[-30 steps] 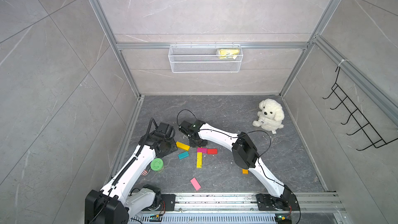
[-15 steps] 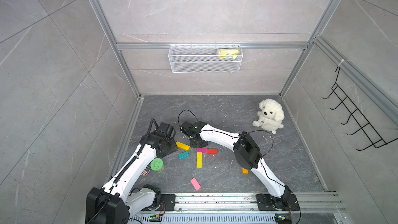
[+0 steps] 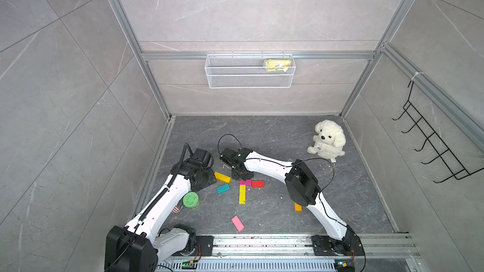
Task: Assemble the letter h with building blocks
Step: Adjust the building block at the center of the board.
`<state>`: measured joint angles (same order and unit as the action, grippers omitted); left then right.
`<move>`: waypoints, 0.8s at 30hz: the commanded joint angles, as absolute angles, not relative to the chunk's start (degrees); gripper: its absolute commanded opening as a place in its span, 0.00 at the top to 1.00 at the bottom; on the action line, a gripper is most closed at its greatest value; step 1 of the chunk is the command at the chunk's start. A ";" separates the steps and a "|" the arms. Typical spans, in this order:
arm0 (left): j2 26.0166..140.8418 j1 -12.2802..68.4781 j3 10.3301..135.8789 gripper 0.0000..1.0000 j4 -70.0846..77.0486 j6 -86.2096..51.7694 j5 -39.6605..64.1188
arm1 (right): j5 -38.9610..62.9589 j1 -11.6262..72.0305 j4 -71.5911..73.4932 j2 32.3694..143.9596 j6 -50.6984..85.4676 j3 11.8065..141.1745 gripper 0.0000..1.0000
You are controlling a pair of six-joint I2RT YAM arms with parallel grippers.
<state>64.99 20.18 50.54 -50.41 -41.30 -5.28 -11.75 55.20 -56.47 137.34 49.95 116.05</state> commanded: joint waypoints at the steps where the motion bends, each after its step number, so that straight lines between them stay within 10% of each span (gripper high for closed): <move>1: 65.11 19.78 50.95 0.46 -49.75 -39.60 -4.39 | -9.86 55.21 -58.32 136.65 51.69 114.12 0.63; 8: 65.12 19.78 50.63 0.46 -49.66 -39.29 -4.48 | -8.92 55.24 -56.87 136.49 51.92 112.77 0.60; 13: 64.84 19.78 50.60 0.46 -49.75 -39.29 -4.48 | -10.35 55.15 -57.44 136.26 50.74 113.39 0.36; 24: 64.23 19.77 51.67 0.46 -51.06 -39.41 -5.33 | -12.34 53.39 -57.51 132.68 46.21 114.87 0.17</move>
<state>65.08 20.18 50.54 -49.80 -40.62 -5.37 -10.76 53.78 -55.90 136.27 48.62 114.63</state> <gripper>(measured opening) 0.544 0.830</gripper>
